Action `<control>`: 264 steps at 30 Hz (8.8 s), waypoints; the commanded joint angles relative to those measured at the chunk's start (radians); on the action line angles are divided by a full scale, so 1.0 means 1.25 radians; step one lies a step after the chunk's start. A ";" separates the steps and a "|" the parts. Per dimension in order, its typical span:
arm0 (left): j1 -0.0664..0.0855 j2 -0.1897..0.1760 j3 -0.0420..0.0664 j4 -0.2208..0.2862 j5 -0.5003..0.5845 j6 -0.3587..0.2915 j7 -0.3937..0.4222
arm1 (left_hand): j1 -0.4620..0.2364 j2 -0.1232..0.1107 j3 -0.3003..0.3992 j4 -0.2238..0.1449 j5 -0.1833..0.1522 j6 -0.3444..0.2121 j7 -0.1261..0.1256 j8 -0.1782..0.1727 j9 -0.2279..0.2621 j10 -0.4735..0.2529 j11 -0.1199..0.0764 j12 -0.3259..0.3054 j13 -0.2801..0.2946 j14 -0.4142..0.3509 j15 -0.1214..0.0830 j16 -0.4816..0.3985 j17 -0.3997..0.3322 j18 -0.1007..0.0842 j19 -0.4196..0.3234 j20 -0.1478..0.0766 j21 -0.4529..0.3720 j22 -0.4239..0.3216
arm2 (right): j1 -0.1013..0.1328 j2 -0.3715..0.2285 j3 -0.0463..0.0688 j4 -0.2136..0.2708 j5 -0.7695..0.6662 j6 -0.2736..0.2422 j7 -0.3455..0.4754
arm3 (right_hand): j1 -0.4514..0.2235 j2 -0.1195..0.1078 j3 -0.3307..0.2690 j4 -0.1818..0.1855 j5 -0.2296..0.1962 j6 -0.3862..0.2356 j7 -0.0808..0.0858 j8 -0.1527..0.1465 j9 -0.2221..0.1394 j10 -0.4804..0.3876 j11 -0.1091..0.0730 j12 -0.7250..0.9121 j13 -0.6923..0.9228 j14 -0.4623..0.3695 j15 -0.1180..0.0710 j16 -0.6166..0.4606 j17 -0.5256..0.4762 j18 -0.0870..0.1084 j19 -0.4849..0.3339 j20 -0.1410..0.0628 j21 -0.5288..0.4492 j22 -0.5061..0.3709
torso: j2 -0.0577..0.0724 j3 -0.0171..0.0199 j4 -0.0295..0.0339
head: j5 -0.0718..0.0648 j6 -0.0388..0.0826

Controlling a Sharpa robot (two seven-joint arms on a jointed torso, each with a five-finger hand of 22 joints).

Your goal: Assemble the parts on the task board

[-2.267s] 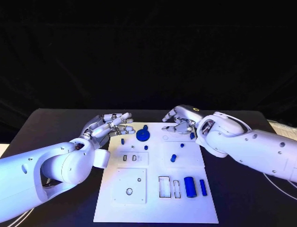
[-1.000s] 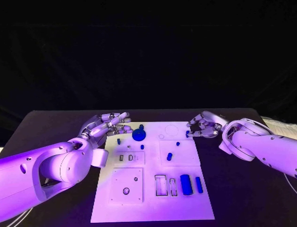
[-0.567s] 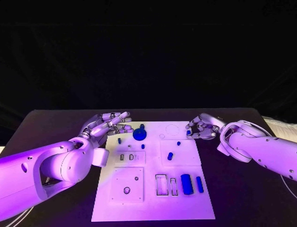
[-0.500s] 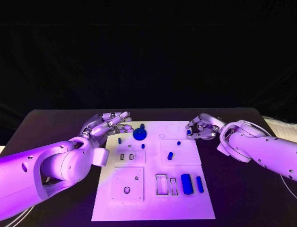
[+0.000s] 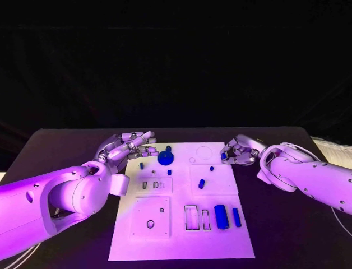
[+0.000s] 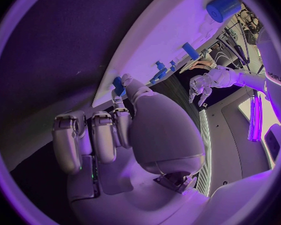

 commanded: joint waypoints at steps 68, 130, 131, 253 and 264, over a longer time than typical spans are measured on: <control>-0.001 0.002 0.000 -0.017 0.006 0.015 0.008 | 0.011 0.005 0.005 -0.008 -0.004 -0.005 -0.001 -0.006 0.000 -0.003 0.002 -0.005 0.000 -0.003 0.001 -0.004 0.003 0.010 0.001 0.004 -0.006 -0.002 | -0.026 0.161 -0.023 0.212 -0.292 -0.049 -0.169 | -0.077 0.050 0.012 0.018 0.042 0.109 -0.045 0.025 0.018 0.057 -0.046 0.045 0.160 0.076 -0.041 0.010 0.180 -0.011 0.084 -0.038 0.008 0.210 | -0.002 -0.0019 0.0043 | 0.036 -0.035; 0.000 0.001 0.000 -0.017 0.010 0.017 0.006 | 0.011 0.005 0.005 -0.009 -0.006 -0.004 -0.001 -0.006 0.001 -0.002 0.002 -0.005 0.000 -0.003 0.001 -0.006 0.005 0.009 0.002 0.004 -0.006 -0.002 | -0.041 0.221 -0.040 0.166 -0.342 0.047 -0.215 | -0.117 -0.007 -0.027 0.025 0.036 0.058 -0.017 -0.014 0.003 0.037 -0.022 -0.011 0.133 0.070 -0.022 -0.003 0.152 -0.010 0.080 -0.023 0.006 0.205 | -0.003 -0.0010 0.0026 | 0.052 -0.045; 0.000 0.001 0.000 -0.017 0.010 0.017 0.006 | 0.011 0.005 0.005 -0.009 -0.006 -0.004 -0.001 -0.006 0.001 -0.002 0.002 -0.005 0.000 -0.003 0.001 -0.006 0.005 0.009 0.002 0.004 -0.006 -0.002 | -0.041 0.221 -0.040 0.166 -0.342 0.046 -0.215 | -0.117 -0.007 -0.028 0.025 0.036 0.057 -0.017 -0.014 0.003 0.037 -0.022 -0.012 0.133 0.070 -0.022 -0.003 0.152 -0.010 0.080 -0.023 0.006 0.205 | -0.003 -0.0011 0.0024 | 0.052 -0.045; 0.097 0.287 -0.002 -0.328 -0.869 0.533 -0.876 | -0.174 0.050 -0.222 0.134 -0.068 -0.060 -0.133 0.479 0.339 0.195 -0.135 0.953 0.885 0.269 -0.131 1.104 1.070 -0.117 0.354 -0.125 0.973 1.080 | 0.055 -0.106 0.003 0.265 0.112 -0.090 0.005 | -0.108 -0.011 -0.179 0.087 0.078 -0.024 0.000 -0.003 0.002 -0.009 -0.007 -0.134 0.059 0.060 -0.009 -0.030 0.108 -0.001 0.057 -0.009 -0.013 0.168 | -0.050 0.0134 -0.0147 | 0.075 -0.087; 0.095 0.293 -0.003 -0.323 -0.870 0.547 -0.877 | -0.162 0.057 -0.218 0.133 -0.061 -0.061 -0.134 0.481 0.344 0.196 -0.135 0.954 0.887 0.269 -0.132 1.104 1.070 -0.117 0.354 -0.125 0.973 1.081 | 0.055 -0.102 0.003 0.260 0.120 -0.090 0.011 | -0.105 -0.009 -0.179 0.087 0.080 -0.024 0.000 -0.003 0.002 -0.009 -0.007 -0.135 0.059 0.060 -0.009 -0.031 0.107 0.000 0.056 -0.009 -0.014 0.166 | -0.051 0.0136 -0.0142 | 0.076 -0.088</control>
